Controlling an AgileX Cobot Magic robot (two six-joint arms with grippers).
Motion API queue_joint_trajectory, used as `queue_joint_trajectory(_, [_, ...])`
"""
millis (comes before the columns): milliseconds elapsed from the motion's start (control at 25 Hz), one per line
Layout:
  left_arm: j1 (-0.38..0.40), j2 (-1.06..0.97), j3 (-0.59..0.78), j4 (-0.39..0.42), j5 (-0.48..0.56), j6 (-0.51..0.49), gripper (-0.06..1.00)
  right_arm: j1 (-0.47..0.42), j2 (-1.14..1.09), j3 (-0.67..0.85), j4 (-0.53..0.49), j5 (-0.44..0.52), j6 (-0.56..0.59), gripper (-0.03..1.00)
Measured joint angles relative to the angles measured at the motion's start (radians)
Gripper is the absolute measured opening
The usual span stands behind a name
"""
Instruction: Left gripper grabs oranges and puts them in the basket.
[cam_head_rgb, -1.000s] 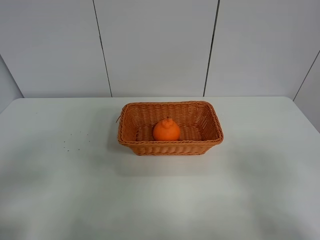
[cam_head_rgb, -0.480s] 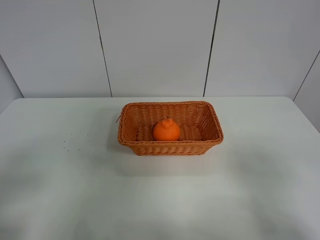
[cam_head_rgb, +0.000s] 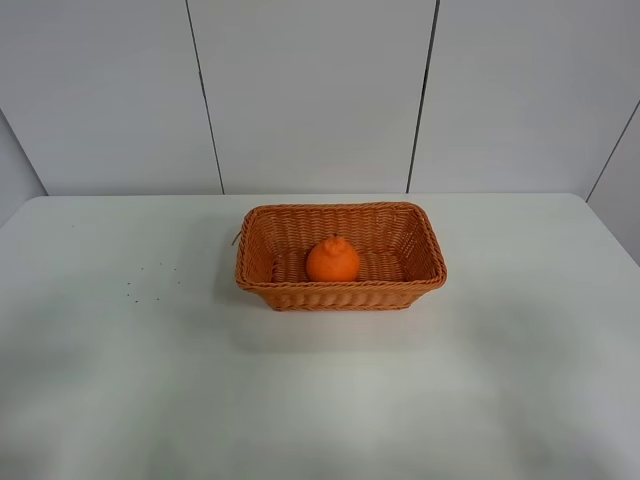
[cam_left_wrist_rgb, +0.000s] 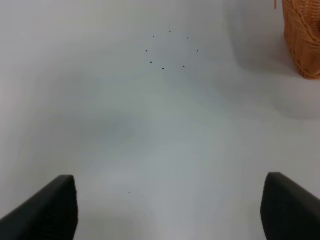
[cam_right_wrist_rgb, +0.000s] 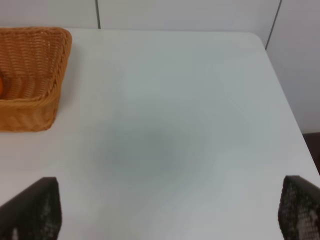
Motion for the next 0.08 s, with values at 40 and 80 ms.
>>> queue_joint_trajectory(40, [0.0,0.0,0.0,0.0,0.0,0.0,0.85,0.0,0.0,0.0,0.0,0.0,0.0,0.69])
queue_joint_trajectory(80, [0.0,0.0,0.0,0.0,0.0,0.0,0.85,0.0,0.0,0.0,0.0,0.0,0.0,0.69])
